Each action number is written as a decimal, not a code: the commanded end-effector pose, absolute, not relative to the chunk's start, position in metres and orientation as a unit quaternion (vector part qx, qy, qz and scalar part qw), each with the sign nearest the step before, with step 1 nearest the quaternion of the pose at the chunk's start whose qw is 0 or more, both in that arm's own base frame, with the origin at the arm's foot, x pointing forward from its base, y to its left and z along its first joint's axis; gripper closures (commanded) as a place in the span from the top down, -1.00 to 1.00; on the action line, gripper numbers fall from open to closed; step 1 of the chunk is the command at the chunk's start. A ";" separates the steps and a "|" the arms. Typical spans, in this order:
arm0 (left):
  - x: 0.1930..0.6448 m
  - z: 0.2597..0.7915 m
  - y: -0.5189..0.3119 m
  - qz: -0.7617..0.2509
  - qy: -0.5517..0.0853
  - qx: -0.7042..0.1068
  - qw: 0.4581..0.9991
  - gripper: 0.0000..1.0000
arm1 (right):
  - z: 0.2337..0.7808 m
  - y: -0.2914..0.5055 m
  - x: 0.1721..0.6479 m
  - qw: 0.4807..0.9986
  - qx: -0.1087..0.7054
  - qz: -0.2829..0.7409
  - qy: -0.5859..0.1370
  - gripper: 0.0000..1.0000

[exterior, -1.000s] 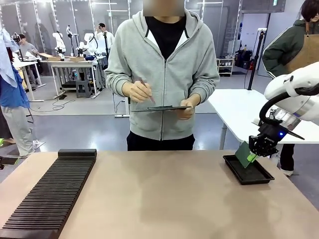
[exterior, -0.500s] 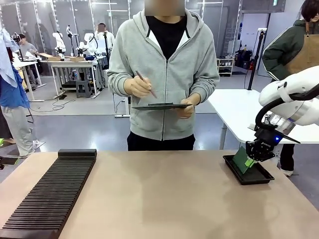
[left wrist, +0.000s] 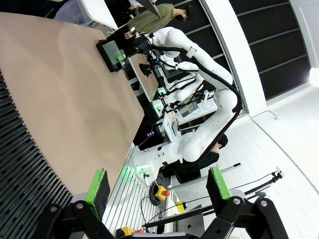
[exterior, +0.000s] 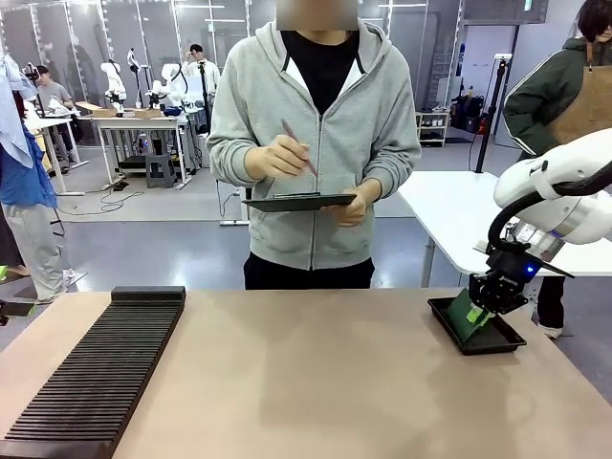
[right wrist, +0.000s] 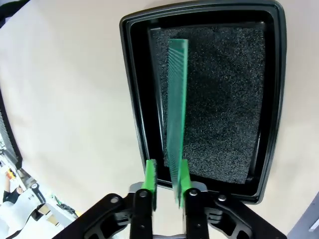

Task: Inspect the PCB.
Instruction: Place the Blank PCB in the ESD tray.

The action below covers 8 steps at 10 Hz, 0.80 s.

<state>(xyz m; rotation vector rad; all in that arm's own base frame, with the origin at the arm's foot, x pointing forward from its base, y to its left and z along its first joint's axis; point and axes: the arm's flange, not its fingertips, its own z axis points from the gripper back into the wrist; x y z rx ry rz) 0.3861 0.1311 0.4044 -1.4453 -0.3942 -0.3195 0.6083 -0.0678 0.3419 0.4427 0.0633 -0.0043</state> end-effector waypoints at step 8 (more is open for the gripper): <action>0.385 0.405 0.131 -0.145 -0.180 -0.653 0.721 1.00 | 0.366 -0.058 0.590 0.986 0.164 -0.002 -0.001 1.00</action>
